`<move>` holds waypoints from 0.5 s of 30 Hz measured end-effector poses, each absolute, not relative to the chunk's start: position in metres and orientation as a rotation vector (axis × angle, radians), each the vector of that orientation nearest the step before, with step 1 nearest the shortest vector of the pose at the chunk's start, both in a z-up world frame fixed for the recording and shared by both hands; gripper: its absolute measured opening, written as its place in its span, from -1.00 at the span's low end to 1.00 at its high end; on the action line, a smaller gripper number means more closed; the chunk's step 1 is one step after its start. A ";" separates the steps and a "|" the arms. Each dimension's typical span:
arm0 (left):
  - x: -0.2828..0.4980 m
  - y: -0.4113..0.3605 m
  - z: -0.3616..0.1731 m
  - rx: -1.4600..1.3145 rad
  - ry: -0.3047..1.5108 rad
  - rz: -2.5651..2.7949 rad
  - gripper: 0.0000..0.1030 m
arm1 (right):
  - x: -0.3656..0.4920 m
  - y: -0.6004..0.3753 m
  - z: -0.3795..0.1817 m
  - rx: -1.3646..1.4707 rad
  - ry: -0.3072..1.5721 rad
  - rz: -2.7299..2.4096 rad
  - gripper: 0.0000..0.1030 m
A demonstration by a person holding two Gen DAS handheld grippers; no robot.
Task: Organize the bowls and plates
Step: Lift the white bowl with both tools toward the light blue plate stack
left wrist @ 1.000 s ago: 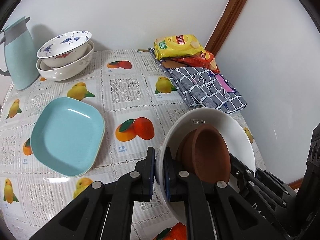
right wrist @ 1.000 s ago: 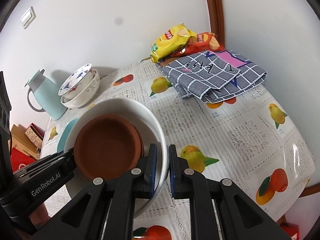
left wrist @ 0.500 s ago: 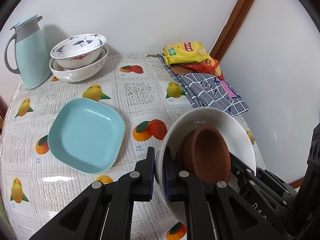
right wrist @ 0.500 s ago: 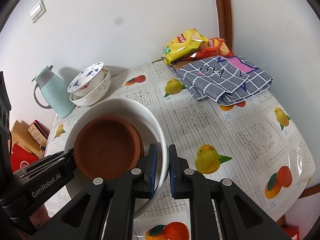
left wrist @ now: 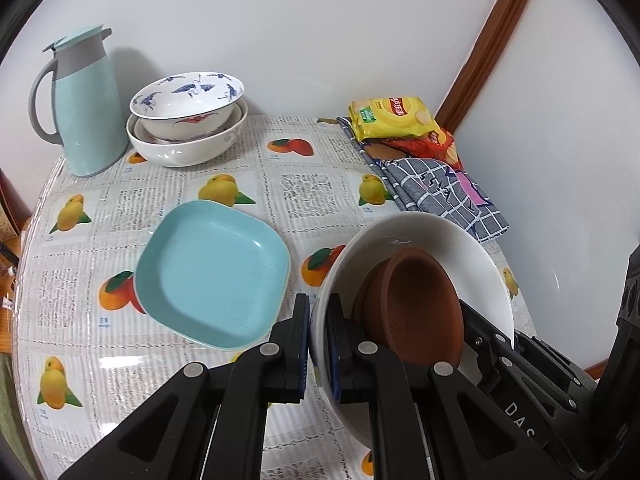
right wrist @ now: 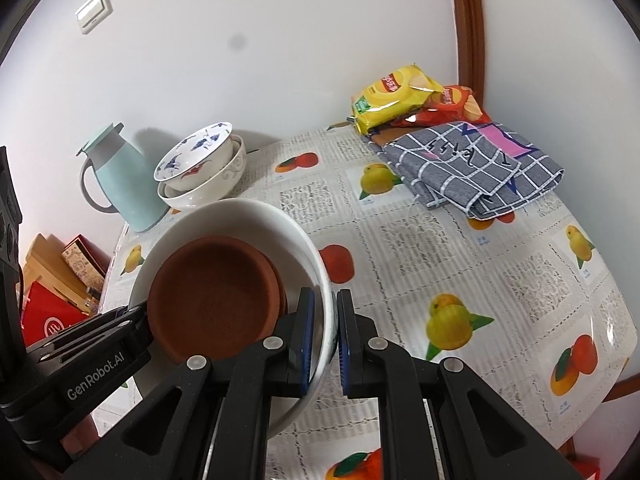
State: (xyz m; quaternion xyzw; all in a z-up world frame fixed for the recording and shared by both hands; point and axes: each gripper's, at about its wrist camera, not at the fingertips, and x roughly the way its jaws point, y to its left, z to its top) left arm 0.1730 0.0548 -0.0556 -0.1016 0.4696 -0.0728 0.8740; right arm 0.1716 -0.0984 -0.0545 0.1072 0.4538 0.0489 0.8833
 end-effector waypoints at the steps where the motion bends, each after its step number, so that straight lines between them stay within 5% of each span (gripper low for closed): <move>1: 0.173 0.058 -0.055 -0.211 0.980 -0.150 -0.83 | 0.172 -0.096 -0.054 0.222 0.944 0.103 -0.79; 15: 0.183 0.081 -0.065 -0.221 1.002 -0.143 -0.83 | 0.181 -0.071 -0.064 0.226 0.966 0.103 -0.80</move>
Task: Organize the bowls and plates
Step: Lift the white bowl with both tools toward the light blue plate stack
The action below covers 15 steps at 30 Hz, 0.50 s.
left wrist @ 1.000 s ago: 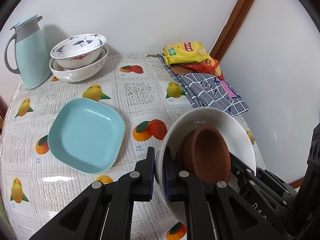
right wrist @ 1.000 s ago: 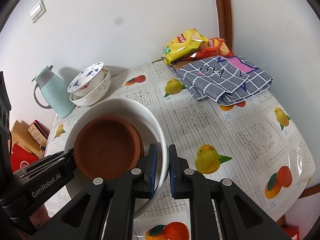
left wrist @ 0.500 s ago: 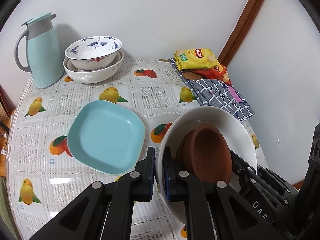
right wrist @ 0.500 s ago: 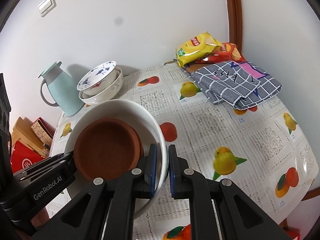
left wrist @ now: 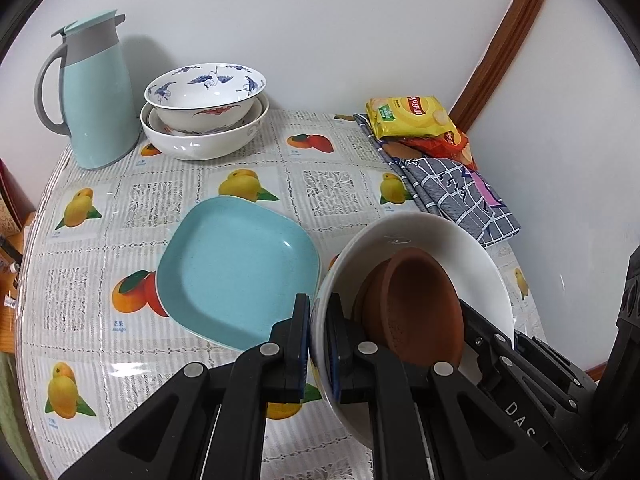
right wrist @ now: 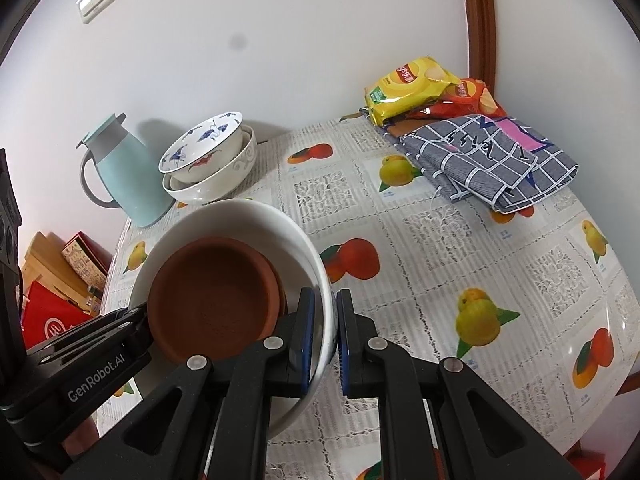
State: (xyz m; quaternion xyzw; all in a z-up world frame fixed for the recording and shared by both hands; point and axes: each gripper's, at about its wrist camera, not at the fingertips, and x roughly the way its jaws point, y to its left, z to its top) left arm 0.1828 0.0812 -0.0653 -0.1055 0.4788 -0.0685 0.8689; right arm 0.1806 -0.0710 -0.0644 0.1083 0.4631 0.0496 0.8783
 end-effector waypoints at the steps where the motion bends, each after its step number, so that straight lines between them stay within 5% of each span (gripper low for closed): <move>1: 0.184 0.083 -0.066 -0.220 1.002 -0.144 -0.83 | 0.182 -0.069 -0.065 0.225 0.966 0.104 -0.80; 15: 0.203 0.101 -0.070 -0.204 1.011 -0.152 -0.83 | 0.198 -0.053 -0.070 0.245 0.962 0.103 -0.80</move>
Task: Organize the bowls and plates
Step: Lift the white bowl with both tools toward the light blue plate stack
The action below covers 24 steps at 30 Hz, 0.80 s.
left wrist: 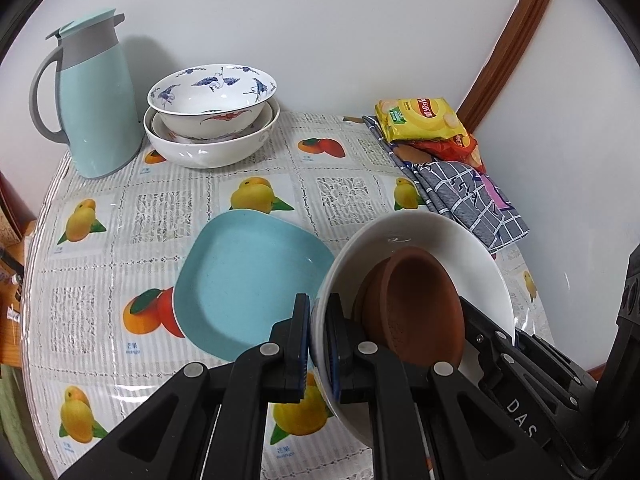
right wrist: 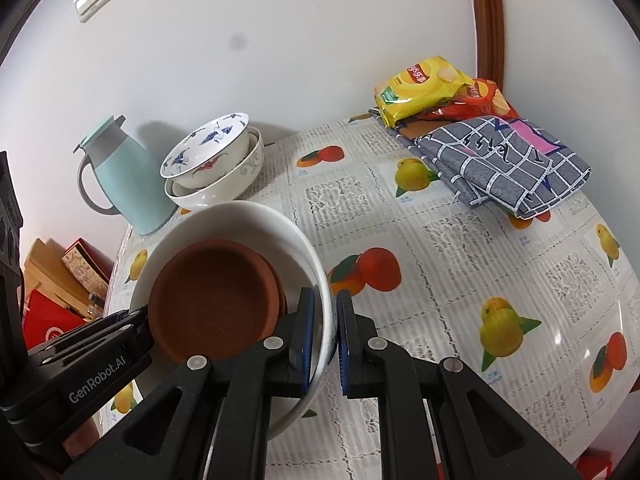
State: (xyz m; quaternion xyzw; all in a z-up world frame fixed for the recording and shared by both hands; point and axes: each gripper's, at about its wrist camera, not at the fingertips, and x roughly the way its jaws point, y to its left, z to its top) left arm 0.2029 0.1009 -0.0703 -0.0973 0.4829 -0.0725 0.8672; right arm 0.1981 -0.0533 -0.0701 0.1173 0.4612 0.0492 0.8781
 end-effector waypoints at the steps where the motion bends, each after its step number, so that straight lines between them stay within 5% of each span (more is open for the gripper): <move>1: 0.203 0.101 -0.070 -0.205 1.011 -0.151 -0.83 | 0.199 -0.053 -0.071 0.247 0.962 0.101 -0.80; 24: 0.221 0.107 -0.068 -0.176 1.004 -0.172 -0.83 | 0.215 -0.046 -0.069 0.245 0.947 0.099 -0.80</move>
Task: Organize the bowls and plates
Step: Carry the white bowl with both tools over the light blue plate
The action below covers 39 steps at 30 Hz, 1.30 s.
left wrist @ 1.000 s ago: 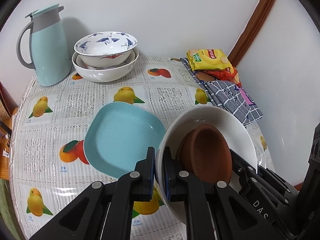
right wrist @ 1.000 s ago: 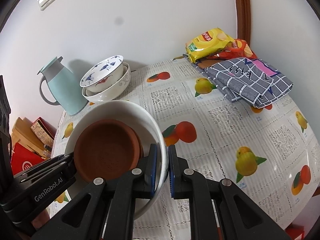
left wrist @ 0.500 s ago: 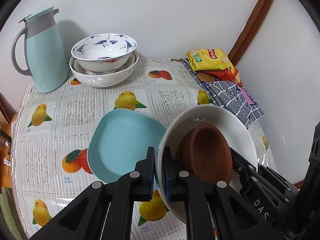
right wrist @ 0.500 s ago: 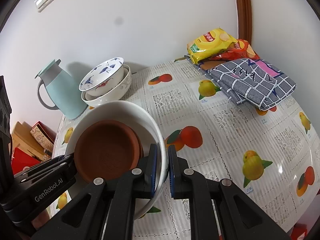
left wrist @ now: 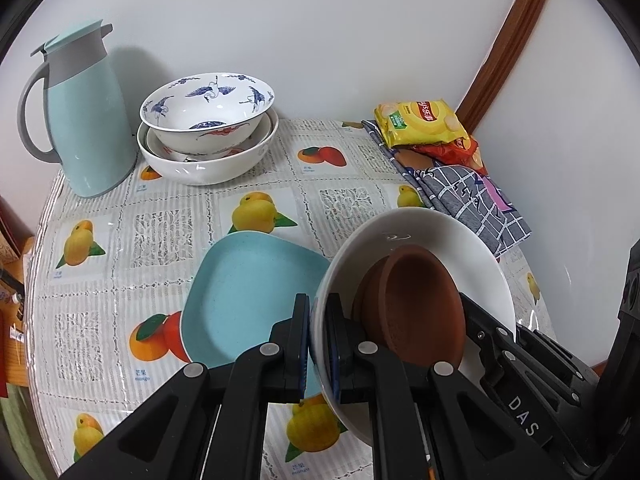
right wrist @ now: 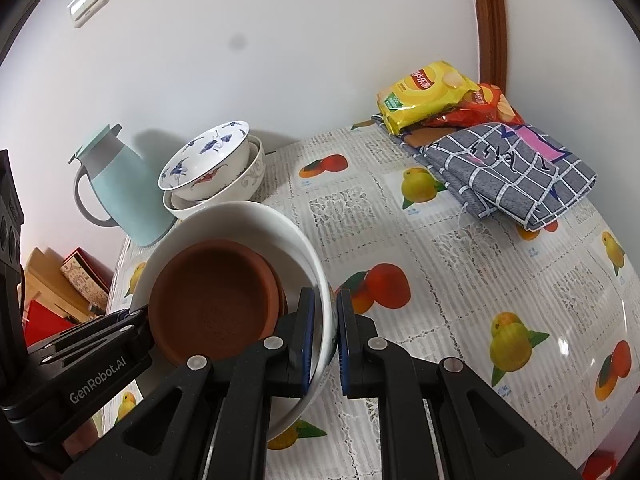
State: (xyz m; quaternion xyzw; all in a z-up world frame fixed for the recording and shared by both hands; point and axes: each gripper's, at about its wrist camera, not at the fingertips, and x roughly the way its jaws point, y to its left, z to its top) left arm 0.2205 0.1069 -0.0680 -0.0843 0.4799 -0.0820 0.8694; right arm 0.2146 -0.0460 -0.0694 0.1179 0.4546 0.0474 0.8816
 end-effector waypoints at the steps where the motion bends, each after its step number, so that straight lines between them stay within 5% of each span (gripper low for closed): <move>1: 0.222 0.108 -0.068 -0.179 1.003 -0.172 -0.83 | 0.216 -0.045 -0.070 0.244 0.946 0.101 -0.80; 39: 0.242 0.155 -0.094 -0.219 1.039 -0.087 -0.83 | 0.251 0.001 -0.097 0.207 0.987 0.183 -0.80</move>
